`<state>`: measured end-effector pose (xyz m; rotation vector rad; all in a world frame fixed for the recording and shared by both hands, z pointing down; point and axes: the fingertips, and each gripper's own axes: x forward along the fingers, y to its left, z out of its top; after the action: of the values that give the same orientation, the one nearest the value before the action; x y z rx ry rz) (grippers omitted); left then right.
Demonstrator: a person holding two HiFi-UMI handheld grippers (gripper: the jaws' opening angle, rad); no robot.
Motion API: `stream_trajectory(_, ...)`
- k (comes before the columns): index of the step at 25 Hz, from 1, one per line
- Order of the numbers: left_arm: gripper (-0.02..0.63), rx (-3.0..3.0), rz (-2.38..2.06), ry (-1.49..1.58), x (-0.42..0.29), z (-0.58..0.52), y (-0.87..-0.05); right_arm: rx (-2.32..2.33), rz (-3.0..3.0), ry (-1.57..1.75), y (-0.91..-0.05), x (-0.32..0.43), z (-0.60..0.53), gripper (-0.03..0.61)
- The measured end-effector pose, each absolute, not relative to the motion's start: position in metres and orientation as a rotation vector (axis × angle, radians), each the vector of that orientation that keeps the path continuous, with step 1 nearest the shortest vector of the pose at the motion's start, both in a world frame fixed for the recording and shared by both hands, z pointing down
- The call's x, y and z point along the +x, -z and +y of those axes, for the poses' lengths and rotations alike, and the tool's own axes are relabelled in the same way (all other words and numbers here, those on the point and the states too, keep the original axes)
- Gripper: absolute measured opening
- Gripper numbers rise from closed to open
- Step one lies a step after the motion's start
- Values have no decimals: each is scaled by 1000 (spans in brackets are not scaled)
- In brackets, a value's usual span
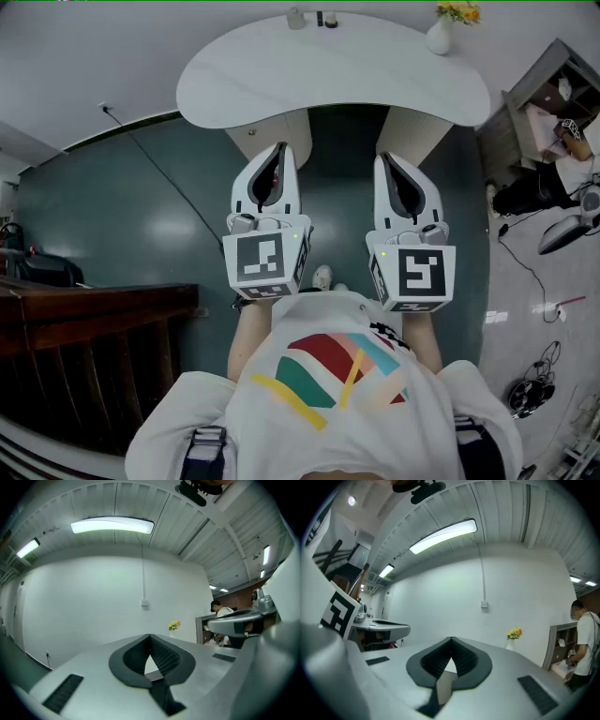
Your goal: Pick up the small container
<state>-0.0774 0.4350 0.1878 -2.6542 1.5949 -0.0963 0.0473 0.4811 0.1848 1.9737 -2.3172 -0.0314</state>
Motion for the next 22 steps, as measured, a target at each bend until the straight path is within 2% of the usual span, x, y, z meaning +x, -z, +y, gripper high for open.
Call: stream_trajectory(22,17,-2670,1624,69,-96,424,-190,1957,-2384,32,-183,29,474,11)
